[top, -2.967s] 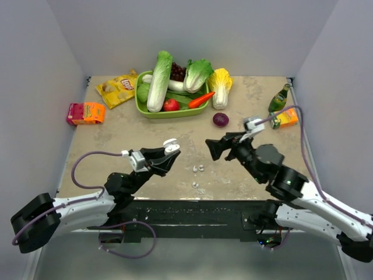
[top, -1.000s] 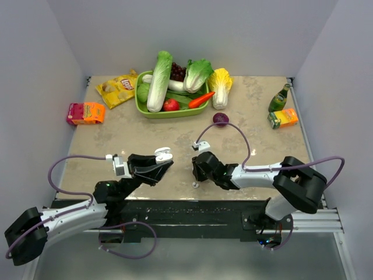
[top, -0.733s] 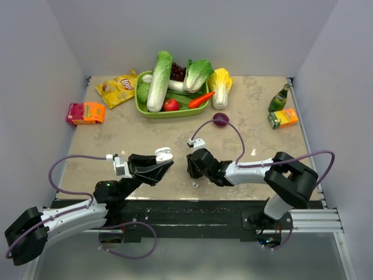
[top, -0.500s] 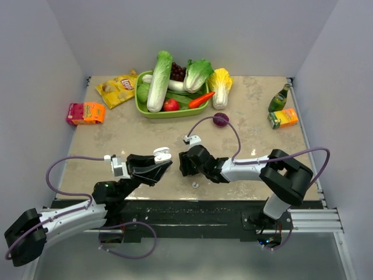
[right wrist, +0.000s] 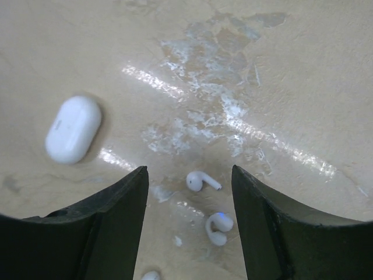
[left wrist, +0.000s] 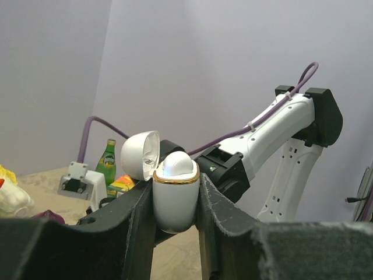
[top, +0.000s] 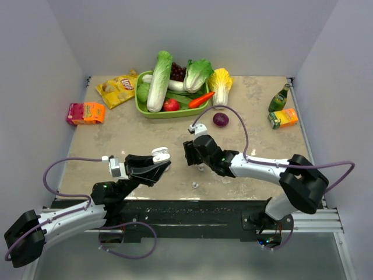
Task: Insert the wireless bluetooth earbuds into the charging case
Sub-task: Pick up the earbud from the center of the board.
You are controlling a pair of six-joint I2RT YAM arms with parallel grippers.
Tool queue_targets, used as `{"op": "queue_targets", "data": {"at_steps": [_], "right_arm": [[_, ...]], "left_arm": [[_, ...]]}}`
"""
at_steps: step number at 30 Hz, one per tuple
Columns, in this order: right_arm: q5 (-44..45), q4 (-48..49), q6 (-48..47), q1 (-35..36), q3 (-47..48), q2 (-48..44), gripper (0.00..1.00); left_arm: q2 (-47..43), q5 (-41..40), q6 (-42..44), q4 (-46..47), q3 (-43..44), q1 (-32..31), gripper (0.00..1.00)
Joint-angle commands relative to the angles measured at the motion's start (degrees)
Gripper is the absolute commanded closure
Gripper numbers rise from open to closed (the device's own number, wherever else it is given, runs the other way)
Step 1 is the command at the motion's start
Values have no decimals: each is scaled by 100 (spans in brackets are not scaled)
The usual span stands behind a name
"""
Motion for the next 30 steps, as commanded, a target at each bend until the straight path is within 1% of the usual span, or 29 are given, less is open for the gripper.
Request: {"op": "queue_targets", "data": {"at_steps": [1,7,16,21,30], "right_arm": [[118,-647,-800,-41,604,473,38],[-67,-982,-1135,-41,903,711,36],[-340,-1035,-1145,-41,816,967,40],[-270,-983,-1083,-41,623,861,40],[29,-1158,-1022,-41,640,1010,39]], "left_arm": [[-36,78,78,862,-824,10,100],[-80,105,61,836,-841,10,100],[-36,131,61,836,-859,10,100],[-27,140,61,827,-850,10,100],[139,192,8,897,-797,1,100]]}}
